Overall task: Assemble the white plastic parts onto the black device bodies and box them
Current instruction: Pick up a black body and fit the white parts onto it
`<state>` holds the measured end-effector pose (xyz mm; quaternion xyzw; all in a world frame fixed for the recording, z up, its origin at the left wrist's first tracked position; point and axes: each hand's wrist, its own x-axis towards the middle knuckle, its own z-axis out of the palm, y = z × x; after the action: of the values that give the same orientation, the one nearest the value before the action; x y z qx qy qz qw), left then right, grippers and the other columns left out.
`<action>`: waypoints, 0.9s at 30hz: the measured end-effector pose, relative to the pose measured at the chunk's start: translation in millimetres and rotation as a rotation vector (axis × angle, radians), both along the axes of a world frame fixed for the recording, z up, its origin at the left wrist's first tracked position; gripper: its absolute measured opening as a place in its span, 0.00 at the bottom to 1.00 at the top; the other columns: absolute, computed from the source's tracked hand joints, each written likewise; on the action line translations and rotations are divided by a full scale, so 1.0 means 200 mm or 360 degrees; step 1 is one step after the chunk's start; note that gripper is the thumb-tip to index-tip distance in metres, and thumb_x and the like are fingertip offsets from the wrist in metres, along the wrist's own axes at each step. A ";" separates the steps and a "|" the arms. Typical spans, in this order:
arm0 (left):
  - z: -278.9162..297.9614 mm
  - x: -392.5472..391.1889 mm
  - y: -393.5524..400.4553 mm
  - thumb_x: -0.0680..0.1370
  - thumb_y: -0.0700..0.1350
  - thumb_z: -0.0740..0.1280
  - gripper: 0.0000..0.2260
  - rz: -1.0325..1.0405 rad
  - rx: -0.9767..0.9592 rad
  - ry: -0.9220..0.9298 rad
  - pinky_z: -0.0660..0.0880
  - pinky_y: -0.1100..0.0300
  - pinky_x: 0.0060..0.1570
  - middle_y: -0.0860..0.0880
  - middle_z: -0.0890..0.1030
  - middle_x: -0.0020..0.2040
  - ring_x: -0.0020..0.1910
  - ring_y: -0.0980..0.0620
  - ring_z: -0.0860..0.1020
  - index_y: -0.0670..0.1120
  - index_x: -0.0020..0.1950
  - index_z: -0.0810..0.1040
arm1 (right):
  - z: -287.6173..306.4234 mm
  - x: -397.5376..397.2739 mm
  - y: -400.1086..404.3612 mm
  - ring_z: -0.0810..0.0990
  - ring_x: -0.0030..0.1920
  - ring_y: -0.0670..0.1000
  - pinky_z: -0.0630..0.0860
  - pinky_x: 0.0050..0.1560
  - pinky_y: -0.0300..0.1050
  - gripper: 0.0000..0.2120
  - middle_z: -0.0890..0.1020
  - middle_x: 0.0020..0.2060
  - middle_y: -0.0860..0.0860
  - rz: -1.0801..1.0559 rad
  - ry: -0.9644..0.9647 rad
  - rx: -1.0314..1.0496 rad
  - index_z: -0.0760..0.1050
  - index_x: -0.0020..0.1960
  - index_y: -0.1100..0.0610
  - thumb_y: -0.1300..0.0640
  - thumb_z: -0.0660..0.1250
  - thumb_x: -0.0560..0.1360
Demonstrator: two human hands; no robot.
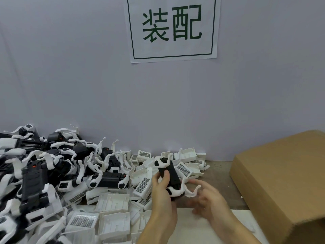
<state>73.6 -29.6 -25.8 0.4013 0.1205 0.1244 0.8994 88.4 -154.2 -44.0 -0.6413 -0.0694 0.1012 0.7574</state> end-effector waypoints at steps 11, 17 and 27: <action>-0.02 0.01 -0.01 0.79 0.47 0.69 0.17 0.0065 0.0008 0.0116 0.78 0.59 0.31 0.41 0.83 0.45 0.38 0.47 0.82 0.37 0.64 0.78 | 0.03 0.30 0.05 0.79 0.48 0.46 0.74 0.45 0.39 0.09 0.81 0.47 0.48 -0.0596 -0.0710 -0.1038 0.78 0.59 0.53 0.60 0.65 0.80; -0.05 0.03 -0.01 0.78 0.46 0.71 0.08 0.0082 0.0079 0.0064 0.83 0.46 0.45 0.41 0.85 0.46 0.43 0.44 0.85 0.46 0.56 0.82 | 0.03 0.51 0.08 0.72 0.54 0.48 0.70 0.53 0.42 0.16 0.77 0.58 0.52 -0.0409 -0.0768 -0.1547 0.77 0.62 0.53 0.57 0.71 0.76; -0.07 0.04 0.00 0.77 0.44 0.71 0.07 0.0090 0.0167 0.0045 0.82 0.53 0.41 0.45 0.86 0.45 0.44 0.46 0.85 0.48 0.55 0.81 | -0.03 0.49 0.21 0.78 0.51 0.52 0.77 0.53 0.54 0.12 0.81 0.47 0.48 -0.0533 -0.0775 -0.1500 0.77 0.54 0.50 0.51 0.72 0.71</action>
<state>82.3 -30.5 -40.0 0.4462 0.1378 0.1502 0.8714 186.5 -113.1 -50.5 -0.9178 -0.0867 -0.1516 0.3565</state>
